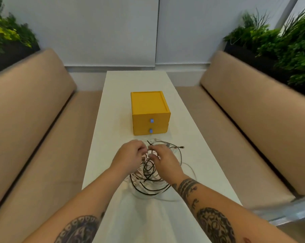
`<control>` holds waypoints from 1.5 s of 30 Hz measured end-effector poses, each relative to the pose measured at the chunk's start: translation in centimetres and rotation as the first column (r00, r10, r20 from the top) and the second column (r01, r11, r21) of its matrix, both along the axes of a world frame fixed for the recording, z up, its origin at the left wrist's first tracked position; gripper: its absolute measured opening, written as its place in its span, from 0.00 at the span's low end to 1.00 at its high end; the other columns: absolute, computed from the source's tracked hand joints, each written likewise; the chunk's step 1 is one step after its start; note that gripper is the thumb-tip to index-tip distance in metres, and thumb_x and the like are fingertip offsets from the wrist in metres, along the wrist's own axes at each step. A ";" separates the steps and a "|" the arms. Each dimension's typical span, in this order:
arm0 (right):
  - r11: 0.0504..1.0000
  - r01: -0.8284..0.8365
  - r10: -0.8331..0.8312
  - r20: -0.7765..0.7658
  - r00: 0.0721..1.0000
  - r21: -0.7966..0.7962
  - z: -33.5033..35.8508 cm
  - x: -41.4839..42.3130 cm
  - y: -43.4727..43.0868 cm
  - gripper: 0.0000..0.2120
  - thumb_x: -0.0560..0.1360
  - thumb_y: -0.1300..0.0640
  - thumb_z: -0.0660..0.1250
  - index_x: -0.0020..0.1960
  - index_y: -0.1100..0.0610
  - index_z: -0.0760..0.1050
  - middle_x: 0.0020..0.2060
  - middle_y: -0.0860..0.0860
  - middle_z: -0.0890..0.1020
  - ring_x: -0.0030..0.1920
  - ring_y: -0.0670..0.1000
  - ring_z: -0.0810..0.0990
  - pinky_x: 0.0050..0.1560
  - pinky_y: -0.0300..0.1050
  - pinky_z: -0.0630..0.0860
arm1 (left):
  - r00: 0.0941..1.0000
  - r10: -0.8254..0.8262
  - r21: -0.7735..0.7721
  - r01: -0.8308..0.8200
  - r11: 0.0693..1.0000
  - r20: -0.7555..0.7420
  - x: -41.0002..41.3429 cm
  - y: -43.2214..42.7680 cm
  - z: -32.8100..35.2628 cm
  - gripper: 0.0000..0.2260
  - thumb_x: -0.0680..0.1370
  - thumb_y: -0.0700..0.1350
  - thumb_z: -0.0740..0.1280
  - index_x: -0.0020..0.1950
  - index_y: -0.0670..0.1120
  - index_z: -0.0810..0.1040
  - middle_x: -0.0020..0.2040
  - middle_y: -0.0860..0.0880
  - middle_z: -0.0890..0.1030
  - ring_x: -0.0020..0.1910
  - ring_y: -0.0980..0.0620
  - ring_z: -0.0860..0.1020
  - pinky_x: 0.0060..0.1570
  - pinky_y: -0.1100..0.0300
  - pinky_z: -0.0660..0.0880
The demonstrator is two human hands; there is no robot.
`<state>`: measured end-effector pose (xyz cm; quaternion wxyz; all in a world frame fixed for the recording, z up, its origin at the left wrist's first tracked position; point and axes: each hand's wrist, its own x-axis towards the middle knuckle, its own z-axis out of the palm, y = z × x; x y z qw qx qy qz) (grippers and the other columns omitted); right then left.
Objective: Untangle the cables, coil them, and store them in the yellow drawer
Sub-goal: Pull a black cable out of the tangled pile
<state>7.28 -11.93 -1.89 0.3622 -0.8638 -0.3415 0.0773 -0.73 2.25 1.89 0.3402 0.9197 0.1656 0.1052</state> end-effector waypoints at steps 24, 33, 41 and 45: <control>0.706 0.096 0.162 -0.292 0.943 0.702 18.1 4.8 4.1 0.14 0.84 0.55 0.58 0.45 0.51 0.78 0.33 0.47 0.78 0.26 0.44 0.66 0.28 0.40 0.63 | 0.963 0.174 -0.522 -0.042 0.852 0.206 1.4 1.1 6.4 0.12 0.86 0.45 0.57 0.49 0.51 0.79 0.44 0.52 0.84 0.43 0.63 0.80 0.49 0.59 0.70; 0.804 0.223 -0.072 -0.282 0.957 0.552 12.6 8.2 -0.7 0.14 0.82 0.48 0.60 0.44 0.42 0.82 0.33 0.45 0.75 0.30 0.43 0.68 0.33 0.44 0.66 | 0.802 0.411 -0.608 -0.076 0.791 0.434 2.6 1.1 9.6 0.13 0.85 0.45 0.57 0.45 0.53 0.78 0.35 0.59 0.75 0.35 0.58 0.73 0.46 0.52 0.77; 0.831 0.250 -0.024 -0.417 0.909 0.498 10.0 7.9 -2.9 0.15 0.81 0.62 0.61 0.58 0.46 0.79 0.58 0.49 0.82 0.58 0.49 0.78 0.59 0.43 0.75 | 0.879 0.029 -0.221 0.088 0.971 0.476 4.3 -0.3 14.2 0.13 0.84 0.47 0.61 0.44 0.59 0.80 0.38 0.56 0.78 0.38 0.63 0.74 0.38 0.66 0.70; 0.739 0.180 0.041 -0.310 0.950 0.650 13.1 7.5 -2.2 0.21 0.76 0.57 0.61 0.68 0.47 0.73 0.65 0.47 0.78 0.67 0.46 0.74 0.62 0.37 0.71 | 0.913 -0.018 -0.198 0.108 0.974 0.407 4.7 -0.5 13.9 0.16 0.84 0.44 0.62 0.40 0.59 0.79 0.46 0.50 0.84 0.40 0.63 0.76 0.41 0.66 0.70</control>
